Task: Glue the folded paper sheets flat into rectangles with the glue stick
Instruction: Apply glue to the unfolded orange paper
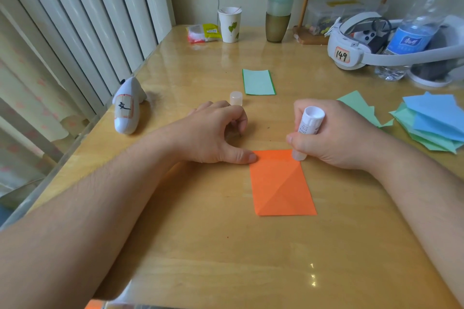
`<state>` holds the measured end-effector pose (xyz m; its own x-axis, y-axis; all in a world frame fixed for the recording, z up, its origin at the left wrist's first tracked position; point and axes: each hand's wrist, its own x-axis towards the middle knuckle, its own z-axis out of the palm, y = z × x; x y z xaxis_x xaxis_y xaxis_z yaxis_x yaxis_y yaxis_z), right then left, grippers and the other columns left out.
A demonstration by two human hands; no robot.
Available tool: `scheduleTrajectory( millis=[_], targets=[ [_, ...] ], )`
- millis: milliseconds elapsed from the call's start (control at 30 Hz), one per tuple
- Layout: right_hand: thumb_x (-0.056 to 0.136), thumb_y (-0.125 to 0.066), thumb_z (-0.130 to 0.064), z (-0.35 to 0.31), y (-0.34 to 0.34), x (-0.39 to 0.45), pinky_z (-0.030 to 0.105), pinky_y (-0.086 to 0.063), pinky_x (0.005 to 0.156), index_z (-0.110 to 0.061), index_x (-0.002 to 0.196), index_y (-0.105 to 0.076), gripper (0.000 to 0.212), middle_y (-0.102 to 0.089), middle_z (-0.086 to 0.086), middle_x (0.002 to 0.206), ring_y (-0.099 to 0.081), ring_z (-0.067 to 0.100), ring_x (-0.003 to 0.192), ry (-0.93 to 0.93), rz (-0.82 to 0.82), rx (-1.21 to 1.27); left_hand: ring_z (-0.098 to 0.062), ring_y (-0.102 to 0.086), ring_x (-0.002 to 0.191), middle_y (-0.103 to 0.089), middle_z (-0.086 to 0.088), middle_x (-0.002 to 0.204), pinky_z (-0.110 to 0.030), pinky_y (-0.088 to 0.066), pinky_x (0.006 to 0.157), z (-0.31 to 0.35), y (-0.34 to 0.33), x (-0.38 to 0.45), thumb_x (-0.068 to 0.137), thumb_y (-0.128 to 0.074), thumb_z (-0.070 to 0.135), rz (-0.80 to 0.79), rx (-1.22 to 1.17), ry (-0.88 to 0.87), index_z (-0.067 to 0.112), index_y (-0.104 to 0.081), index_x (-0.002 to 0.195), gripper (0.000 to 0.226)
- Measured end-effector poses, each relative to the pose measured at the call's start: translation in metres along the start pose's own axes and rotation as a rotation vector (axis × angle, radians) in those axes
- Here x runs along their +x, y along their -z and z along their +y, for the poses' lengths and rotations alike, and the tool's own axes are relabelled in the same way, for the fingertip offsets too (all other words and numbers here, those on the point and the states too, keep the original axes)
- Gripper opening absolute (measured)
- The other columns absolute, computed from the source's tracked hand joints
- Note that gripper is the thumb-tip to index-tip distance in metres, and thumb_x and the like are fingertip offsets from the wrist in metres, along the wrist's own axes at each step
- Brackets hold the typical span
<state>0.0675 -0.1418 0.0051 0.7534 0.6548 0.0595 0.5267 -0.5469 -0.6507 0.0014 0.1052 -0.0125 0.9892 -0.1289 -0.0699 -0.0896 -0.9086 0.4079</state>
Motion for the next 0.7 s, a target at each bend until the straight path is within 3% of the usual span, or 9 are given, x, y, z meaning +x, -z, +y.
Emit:
scheduleTrajectory(
  millis=[167, 300, 400, 500, 633, 700],
  targets=[
    [0.076, -0.064, -0.033, 0.0, 0.002, 0.003, 0.051, -0.051, 0.067, -0.015, 0.072, -0.048, 0.025, -0.068, 0.009, 0.064, -0.058, 0.035, 0.071, 0.063, 0.188, 0.078, -0.019, -0.044, 0.11, -0.049, 0.016, 0.105, -0.042, -0.042, 0.103, -0.001, 0.0, 0.0, 0.06, -0.07, 0.08, -0.001, -0.022, -0.002, 0.039, -0.05, 0.094, 0.056],
    [0.076, -0.066, -0.031, -0.009, -0.01, 0.005, 0.04, -0.042, 0.059, -0.014, 0.069, -0.047, 0.025, -0.061, 0.013, 0.064, -0.052, 0.033, 0.068, 0.124, 0.265, 0.186, -0.015, -0.045, 0.109, -0.052, 0.014, 0.104, -0.033, -0.041, 0.094, -0.004, 0.002, 0.002, 0.074, -0.082, 0.059, 0.005, -0.083, 0.001, 0.036, -0.052, 0.095, 0.042],
    [0.077, -0.068, -0.034, -0.016, -0.021, 0.008, 0.039, -0.044, 0.06, -0.017, 0.072, -0.05, 0.025, -0.062, 0.009, 0.066, -0.055, 0.031, 0.068, 0.129, 0.256, 0.205, -0.009, -0.047, 0.089, -0.052, 0.012, 0.091, -0.029, -0.038, 0.076, -0.006, 0.002, 0.003, 0.079, -0.084, 0.046, 0.034, -0.176, -0.005, 0.031, -0.054, 0.092, 0.035],
    [0.076, -0.07, -0.037, -0.022, -0.03, 0.01, 0.037, -0.043, 0.057, -0.02, 0.075, -0.053, 0.024, -0.059, -0.003, 0.061, -0.053, 0.024, 0.063, 0.137, 0.211, 0.192, -0.006, -0.045, 0.076, -0.049, 0.013, 0.083, -0.027, -0.036, 0.069, -0.006, 0.002, 0.004, 0.081, -0.083, 0.044, 0.036, -0.231, -0.001, 0.029, -0.054, 0.09, 0.033],
    [0.086, -0.077, -0.022, -0.028, -0.035, 0.007, 0.014, -0.035, 0.051, -0.014, 0.076, -0.055, 0.025, -0.06, -0.018, 0.053, -0.051, 0.002, 0.054, 0.135, 0.124, 0.152, -0.006, -0.045, 0.075, -0.05, 0.014, 0.082, -0.027, -0.036, 0.068, -0.007, 0.001, 0.004, 0.079, -0.083, 0.048, 0.031, -0.227, 0.007, 0.031, -0.054, 0.09, 0.036],
    [0.087, -0.077, -0.021, -0.032, -0.035, 0.004, 0.013, -0.037, 0.053, -0.013, 0.078, -0.056, 0.024, -0.067, -0.017, 0.057, -0.058, 0.0, 0.06, 0.127, 0.073, 0.122, -0.009, -0.046, 0.083, -0.052, 0.015, 0.087, -0.03, -0.038, 0.072, -0.008, 0.0, 0.005, 0.074, -0.081, 0.058, 0.028, -0.203, 0.007, 0.035, -0.053, 0.09, 0.039]
  ],
)
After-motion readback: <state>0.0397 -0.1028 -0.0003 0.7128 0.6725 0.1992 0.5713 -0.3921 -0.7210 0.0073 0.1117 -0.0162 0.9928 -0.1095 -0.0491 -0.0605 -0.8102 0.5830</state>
